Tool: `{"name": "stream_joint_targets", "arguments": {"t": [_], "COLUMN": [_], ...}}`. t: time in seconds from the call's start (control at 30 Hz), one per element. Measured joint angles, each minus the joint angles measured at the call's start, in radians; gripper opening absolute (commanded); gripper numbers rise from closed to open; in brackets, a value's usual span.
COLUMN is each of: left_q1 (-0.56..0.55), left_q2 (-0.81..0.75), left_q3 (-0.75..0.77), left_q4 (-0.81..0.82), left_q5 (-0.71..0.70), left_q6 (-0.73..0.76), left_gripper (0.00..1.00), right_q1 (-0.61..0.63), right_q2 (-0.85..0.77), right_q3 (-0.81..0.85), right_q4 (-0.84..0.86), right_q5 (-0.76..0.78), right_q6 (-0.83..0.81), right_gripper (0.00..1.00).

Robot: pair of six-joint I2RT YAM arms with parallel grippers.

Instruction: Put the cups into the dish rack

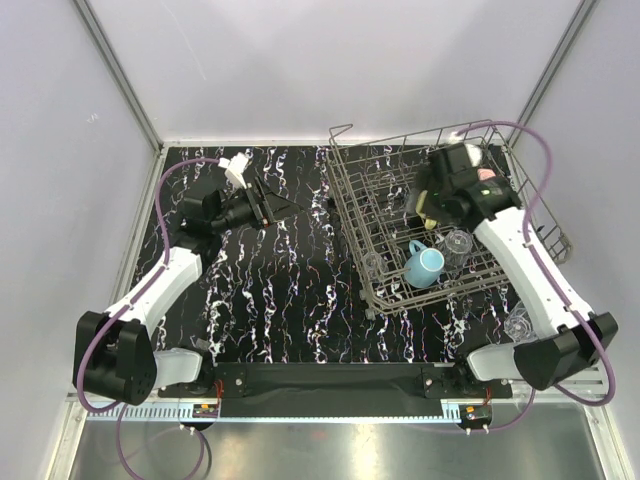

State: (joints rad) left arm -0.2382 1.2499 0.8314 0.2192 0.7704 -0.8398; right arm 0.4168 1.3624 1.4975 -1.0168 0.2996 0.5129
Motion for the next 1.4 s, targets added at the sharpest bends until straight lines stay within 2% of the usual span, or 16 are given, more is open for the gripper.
{"name": "stream_joint_targets", "arguments": {"t": [0.1, 0.23, 0.4, 0.5, 0.6, 0.77, 0.93, 1.0, 1.4], "left_q1": [0.000, 0.000, 0.000, 0.000, 0.000, 0.000, 0.000, 0.000, 0.000], "left_q2": [0.004, 0.012, 0.016, 0.016, 0.018, 0.037, 0.048, 0.048, 0.048], "left_q3": [0.000, 0.000, 0.000, 0.000, 0.000, -0.003, -0.008, -0.008, -0.008], "left_q4": [0.000, 0.005, 0.013, 0.015, 0.018, 0.043, 0.062, 0.069, 0.071], "left_q5": [0.000, 0.003, 0.006, 0.008, 0.011, 0.026, 0.037, 0.039, 0.041], "left_q6": [0.000, -0.006, -0.008, -0.010, -0.018, -0.045, -0.062, -0.063, -0.069], "left_gripper": [0.78, 0.78, 0.78, 0.78, 0.78, 0.77, 0.78, 0.77, 0.77], "right_q1": [-0.100, -0.203, -0.330, -0.479, -0.614, -0.718, -0.776, -0.790, -0.838], "right_q2": [-0.049, -0.152, -0.242, -0.279, -0.321, -0.429, -0.479, -0.490, -0.585], "right_q3": [-0.010, -0.028, -0.056, -0.097, -0.155, -0.288, -0.393, -0.430, -0.621], "right_q4": [0.002, 0.000, -0.006, -0.008, -0.003, -0.005, -0.026, -0.028, -0.024], "right_q5": [0.052, 0.147, 0.272, 0.302, 0.345, 0.406, 0.472, 0.492, 0.499], "right_q6": [0.028, 0.068, 0.109, 0.115, 0.121, 0.160, 0.261, 0.301, 0.455], "right_gripper": [0.82, 0.67, 0.58, 0.49, 0.45, 0.43, 0.58, 0.59, 0.49]}}
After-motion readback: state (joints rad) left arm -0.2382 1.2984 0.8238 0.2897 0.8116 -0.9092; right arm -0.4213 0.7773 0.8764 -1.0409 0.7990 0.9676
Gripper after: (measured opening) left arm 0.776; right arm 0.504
